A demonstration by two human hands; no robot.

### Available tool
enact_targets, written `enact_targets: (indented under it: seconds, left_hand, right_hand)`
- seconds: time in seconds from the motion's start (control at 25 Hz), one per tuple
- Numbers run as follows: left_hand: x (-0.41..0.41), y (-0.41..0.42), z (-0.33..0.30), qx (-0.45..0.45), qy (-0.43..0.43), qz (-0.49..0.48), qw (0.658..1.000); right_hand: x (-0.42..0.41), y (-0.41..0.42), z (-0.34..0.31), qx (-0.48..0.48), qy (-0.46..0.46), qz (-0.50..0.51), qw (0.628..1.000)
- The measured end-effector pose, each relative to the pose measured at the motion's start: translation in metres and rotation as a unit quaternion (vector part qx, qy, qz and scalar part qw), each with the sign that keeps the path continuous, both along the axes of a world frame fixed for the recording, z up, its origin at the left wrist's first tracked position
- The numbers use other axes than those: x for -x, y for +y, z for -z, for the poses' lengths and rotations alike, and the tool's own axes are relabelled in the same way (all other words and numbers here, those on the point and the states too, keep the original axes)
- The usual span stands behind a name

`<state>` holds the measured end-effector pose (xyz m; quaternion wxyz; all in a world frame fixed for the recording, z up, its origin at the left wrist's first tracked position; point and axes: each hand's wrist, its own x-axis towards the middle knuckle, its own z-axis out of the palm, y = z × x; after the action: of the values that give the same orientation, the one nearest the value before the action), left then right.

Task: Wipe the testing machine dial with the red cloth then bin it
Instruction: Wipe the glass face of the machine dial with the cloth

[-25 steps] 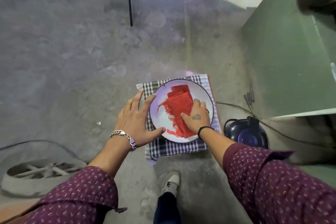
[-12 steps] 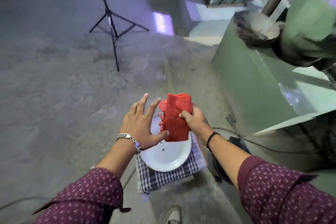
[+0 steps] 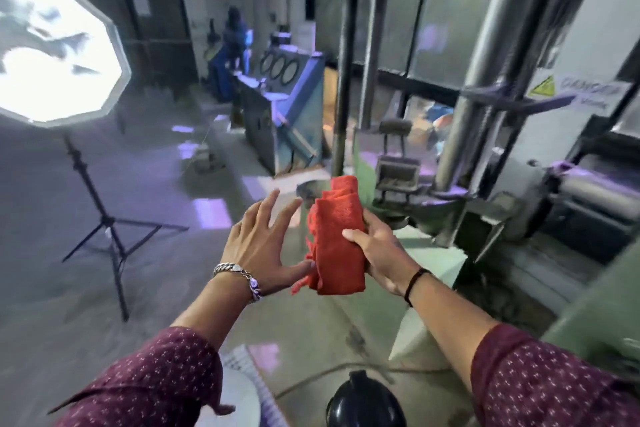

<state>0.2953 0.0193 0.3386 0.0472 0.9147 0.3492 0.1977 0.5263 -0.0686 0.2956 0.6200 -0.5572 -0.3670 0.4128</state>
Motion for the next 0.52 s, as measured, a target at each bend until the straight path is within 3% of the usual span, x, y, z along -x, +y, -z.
enact_targets:
  seconds: [0.32, 0.52]
  left_hand:
    - [-0.171, -0.144, -0.139, -0.105, -0.059, 0.124, 0.985]
    - [-0.281, -0.256, -0.185, -0.131, -0.074, 0.205, 0.967]
  right_hand:
    - [-0.164, -0.206, -0.15, -0.1, -0.091, 0.164, 0.977]
    - [-0.252, -0.354, -0.193, -0.117, -0.123, 0.25, 0.953]
